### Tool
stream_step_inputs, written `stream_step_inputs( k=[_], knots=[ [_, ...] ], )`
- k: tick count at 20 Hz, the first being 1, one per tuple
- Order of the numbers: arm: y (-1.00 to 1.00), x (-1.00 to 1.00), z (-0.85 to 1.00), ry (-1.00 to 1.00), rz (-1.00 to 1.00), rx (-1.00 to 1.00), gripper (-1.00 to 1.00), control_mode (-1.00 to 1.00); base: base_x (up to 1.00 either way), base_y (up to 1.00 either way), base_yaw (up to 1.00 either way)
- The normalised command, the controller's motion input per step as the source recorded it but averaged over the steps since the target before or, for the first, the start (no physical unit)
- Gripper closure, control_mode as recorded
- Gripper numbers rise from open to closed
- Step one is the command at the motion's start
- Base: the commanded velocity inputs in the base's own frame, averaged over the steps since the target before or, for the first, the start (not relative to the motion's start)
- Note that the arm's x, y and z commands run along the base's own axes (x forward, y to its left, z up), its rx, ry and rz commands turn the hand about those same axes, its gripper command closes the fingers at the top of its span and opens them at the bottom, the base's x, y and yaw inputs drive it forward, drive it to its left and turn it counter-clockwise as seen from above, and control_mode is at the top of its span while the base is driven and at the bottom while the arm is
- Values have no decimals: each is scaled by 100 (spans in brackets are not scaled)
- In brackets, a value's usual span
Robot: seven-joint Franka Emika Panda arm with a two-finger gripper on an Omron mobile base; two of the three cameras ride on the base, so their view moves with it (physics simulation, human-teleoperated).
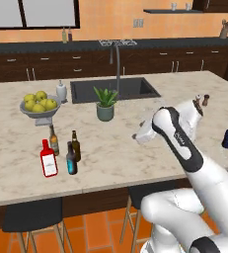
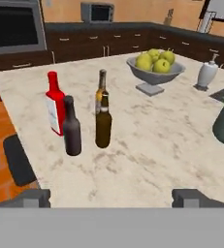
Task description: Move the plastic bottles in the middle to the plastics group, and the glass bottles in the middle to the glass group.
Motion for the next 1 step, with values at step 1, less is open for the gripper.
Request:
stream_step_inputs(
  k=[1],
  knots=[
    [-52,-67,10,12,-36,0,-100,-100,0,0,0]
  ],
)
